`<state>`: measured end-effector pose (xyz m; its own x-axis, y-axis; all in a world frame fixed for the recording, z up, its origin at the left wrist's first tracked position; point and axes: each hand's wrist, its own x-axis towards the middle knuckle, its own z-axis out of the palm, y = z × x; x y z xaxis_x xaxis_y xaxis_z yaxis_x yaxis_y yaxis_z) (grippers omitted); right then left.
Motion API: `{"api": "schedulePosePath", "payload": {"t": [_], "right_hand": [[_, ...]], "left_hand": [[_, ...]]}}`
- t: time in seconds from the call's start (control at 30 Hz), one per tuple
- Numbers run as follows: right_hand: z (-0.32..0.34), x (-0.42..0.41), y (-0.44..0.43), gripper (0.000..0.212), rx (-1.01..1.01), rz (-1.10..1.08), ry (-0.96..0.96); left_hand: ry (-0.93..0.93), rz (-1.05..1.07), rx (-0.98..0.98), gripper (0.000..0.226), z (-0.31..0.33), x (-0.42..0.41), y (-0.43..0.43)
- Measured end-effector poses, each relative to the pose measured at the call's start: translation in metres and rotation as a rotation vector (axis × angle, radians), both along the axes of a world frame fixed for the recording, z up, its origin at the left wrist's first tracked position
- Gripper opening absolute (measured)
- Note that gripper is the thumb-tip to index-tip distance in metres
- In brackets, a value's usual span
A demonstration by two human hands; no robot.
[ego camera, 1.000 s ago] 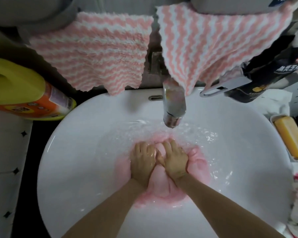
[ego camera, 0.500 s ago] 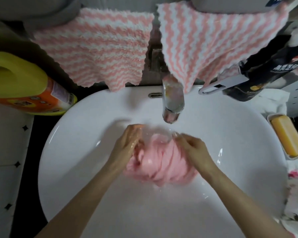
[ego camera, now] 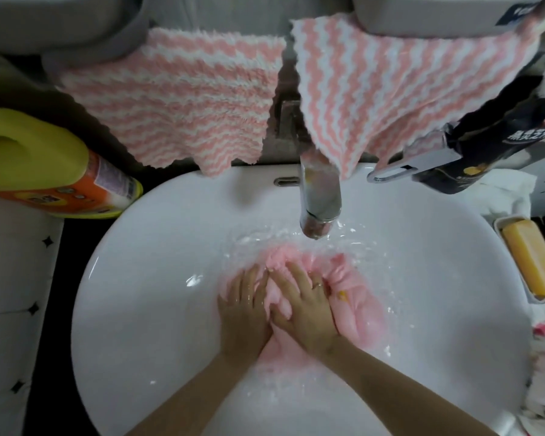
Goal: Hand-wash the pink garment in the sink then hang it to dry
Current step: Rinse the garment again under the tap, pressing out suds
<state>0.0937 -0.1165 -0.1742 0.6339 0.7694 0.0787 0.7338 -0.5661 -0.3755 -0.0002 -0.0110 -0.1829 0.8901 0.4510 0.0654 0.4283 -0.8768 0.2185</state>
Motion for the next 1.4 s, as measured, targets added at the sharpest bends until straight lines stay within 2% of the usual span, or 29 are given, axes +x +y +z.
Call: {"api": "schedulePosePath", "payload": {"t": [0.1,0.2,0.3,0.43,0.5,0.6,0.63,0.7,0.77,0.83,0.87,0.93,1.0,1.03,1.07,1.13,1.2,1.3,1.4], "right_hand": [[-0.009,0.005,0.008,0.047,0.075,-0.047,-0.063],[-0.015,0.013,0.016,0.038,0.044,-0.125,-0.025],[-0.027,0.024,0.021,0.032,-0.024,-0.127,0.019],[-0.024,0.034,0.033,0.031,0.004,-0.194,0.137],[-0.019,0.037,0.042,0.031,0.026,-0.270,0.230],[-0.003,0.043,0.049,0.036,-0.018,-0.466,0.514],[0.005,0.046,0.047,0.035,0.016,-0.522,0.615],[0.029,0.050,0.036,0.026,0.195,-0.589,0.796],[0.055,0.051,0.023,0.019,0.348,-0.581,0.907],[0.077,0.041,0.008,0.028,0.404,-0.572,0.964],[0.085,0.032,0.001,0.039,0.379,-0.562,0.895],[0.092,0.013,-0.013,0.049,0.263,-0.465,0.524],[0.080,-0.006,-0.023,0.049,0.087,-0.287,0.214],[0.067,-0.013,-0.025,0.055,0.006,-0.214,0.172],[0.054,-0.018,-0.026,0.061,-0.057,-0.151,0.158],[0.032,-0.021,-0.024,0.063,-0.133,-0.076,0.148],[0.014,-0.021,-0.020,0.060,-0.132,-0.036,0.116],[-0.005,-0.016,-0.012,0.057,-0.183,-0.032,0.096],[-0.013,-0.009,-0.001,0.050,-0.124,-0.079,0.074]], "left_hand": [[-0.069,-0.033,0.100,0.034,-0.009,0.008,0.003],[-0.131,-0.027,0.177,0.014,-0.007,0.024,0.010],[-0.121,-0.046,0.204,0.029,-0.004,0.041,0.016],[-0.034,-0.097,0.169,0.017,-0.009,0.052,0.027],[0.071,-0.090,0.011,0.025,-0.002,0.055,0.031],[0.224,0.071,-0.424,0.036,0.025,0.066,0.040],[0.240,0.091,-0.468,0.035,0.029,0.067,0.045],[0.155,0.096,-0.711,0.041,0.045,0.064,0.054],[-0.016,0.146,-0.988,0.041,0.069,0.057,0.058],[-0.210,0.246,-1.157,0.032,0.085,0.046,0.055],[-0.295,0.254,-1.161,0.032,0.090,0.038,0.052],[-0.320,0.129,-0.940,0.043,0.095,0.021,0.041],[-0.154,-0.042,-0.546,0.065,0.077,0.003,0.032],[-0.055,-0.094,-0.396,0.077,0.064,-0.005,0.026],[0.021,-0.122,-0.326,0.087,0.050,-0.012,0.020],[0.079,-0.135,-0.282,0.094,0.029,-0.020,0.007],[0.104,-0.106,-0.254,0.090,0.020,-0.018,0.000],[0.127,-0.074,-0.198,0.073,0.013,-0.009,-0.001],[0.062,-0.059,-0.114,0.053,0.005,0.003,0.004]]}}
